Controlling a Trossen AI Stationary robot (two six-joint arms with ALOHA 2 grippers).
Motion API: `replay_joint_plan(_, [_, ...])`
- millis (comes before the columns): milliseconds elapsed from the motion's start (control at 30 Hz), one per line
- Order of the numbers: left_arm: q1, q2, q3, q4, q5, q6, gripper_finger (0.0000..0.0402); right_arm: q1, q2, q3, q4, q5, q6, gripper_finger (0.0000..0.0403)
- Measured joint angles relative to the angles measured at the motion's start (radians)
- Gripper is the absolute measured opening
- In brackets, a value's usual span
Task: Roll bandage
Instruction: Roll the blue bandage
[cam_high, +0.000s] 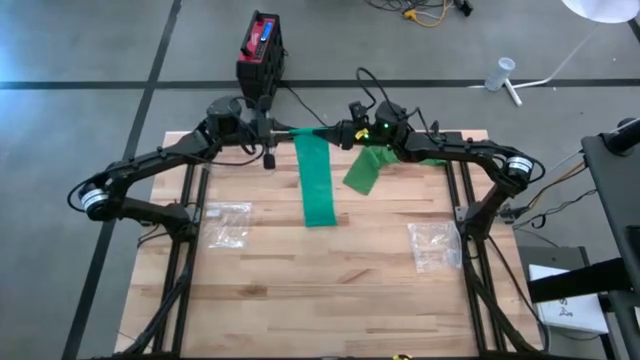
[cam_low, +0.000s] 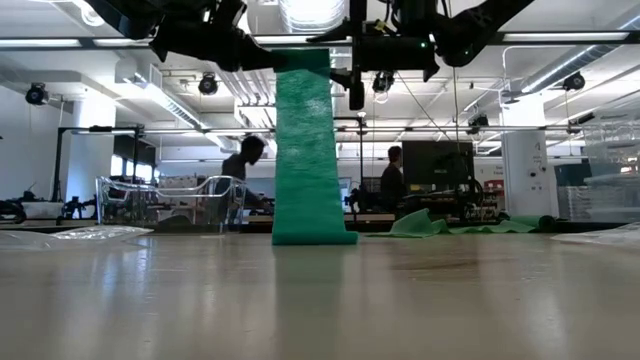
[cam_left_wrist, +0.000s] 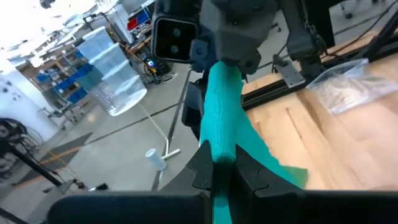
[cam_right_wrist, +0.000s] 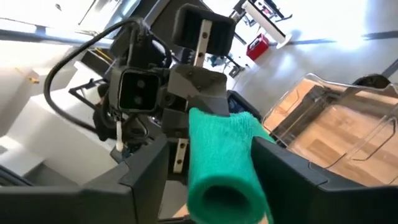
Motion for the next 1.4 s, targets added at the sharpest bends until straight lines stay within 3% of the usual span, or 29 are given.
replay_joint_plan(767, [-0.004, 0.0, -0.007, 0.031, -0.041, 0.15, 0.0007, 0.0, 0.001, 0.0, -0.023, 0.005, 0.046, 0.0186])
replay_joint_plan(933, [-0.004, 0.0, -0.007, 0.031, -0.04, 0.15, 0.0009, 0.0, 0.001, -0.001, -0.023, 0.017, 0.031, 0.0144])
replay_joint_plan(1167, [-0.004, 0.0, -0.007, 0.023, -0.038, 0.096, 0.0013, 0.0, 0.001, -0.001, -0.023, 0.03, -0.039, 0.0042])
replay_joint_plan(1267, [-0.003, -0.002, -0.007, 0.014, -0.041, -0.012, 0.0038, 0.0, 0.001, -0.001, -0.023, 0.03, -0.114, 0.0012])
replay_joint_plan(1400, [-0.001, -0.016, 0.003, -0.06, -0.088, -0.089, 0.0106, 0.0, 0.001, -0.001, -0.023, 0.031, -0.203, 0.0016])
